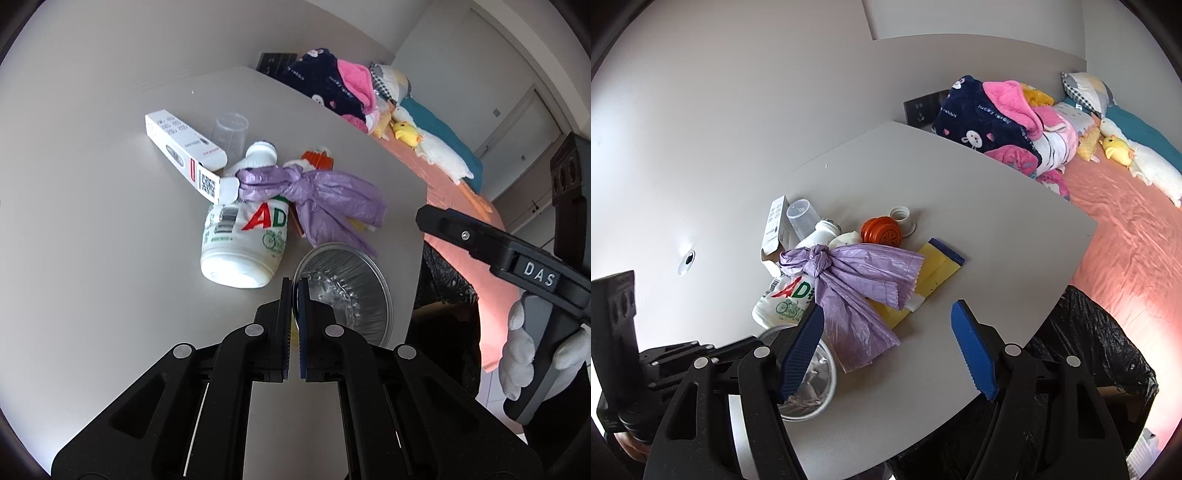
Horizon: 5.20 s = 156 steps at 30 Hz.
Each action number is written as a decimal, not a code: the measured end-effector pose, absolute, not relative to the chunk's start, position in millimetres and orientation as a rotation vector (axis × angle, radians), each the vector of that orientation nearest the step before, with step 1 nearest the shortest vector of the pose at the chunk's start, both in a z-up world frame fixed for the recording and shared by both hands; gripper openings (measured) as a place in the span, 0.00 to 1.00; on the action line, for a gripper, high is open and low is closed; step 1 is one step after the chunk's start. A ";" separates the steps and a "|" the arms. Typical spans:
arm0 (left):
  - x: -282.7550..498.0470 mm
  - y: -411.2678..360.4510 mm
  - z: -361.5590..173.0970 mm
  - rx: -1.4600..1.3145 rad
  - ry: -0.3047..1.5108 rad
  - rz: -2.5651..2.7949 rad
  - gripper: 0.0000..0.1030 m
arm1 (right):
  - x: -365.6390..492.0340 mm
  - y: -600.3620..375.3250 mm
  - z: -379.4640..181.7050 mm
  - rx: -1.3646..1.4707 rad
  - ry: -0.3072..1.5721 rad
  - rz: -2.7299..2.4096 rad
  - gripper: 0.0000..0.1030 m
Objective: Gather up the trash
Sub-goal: 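Grasp the foil tin rim with the left tool while the right tool grasps the purple bag, then carry the foil tin and purple bag over the trash bag and release both, then move both tools back over the table toward the remaining items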
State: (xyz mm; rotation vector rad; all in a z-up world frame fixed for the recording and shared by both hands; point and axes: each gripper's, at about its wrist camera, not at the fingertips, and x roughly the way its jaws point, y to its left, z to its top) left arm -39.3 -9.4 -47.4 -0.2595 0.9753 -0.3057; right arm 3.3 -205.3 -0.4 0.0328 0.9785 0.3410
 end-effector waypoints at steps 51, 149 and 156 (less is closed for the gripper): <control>-24.1 38.3 8.6 -0.268 0.853 -0.310 0.02 | 32.8 -173.9 12.3 0.067 0.959 0.366 0.14; 1.8 -117.1 -12.7 -0.110 1.002 -0.548 0.93 | -26.3 -348.8 37.2 0.309 0.939 0.078 0.70; 2.0 -84.4 -14.3 -0.147 0.995 -0.488 0.93 | -16.9 -316.4 34.0 0.264 0.952 0.147 0.70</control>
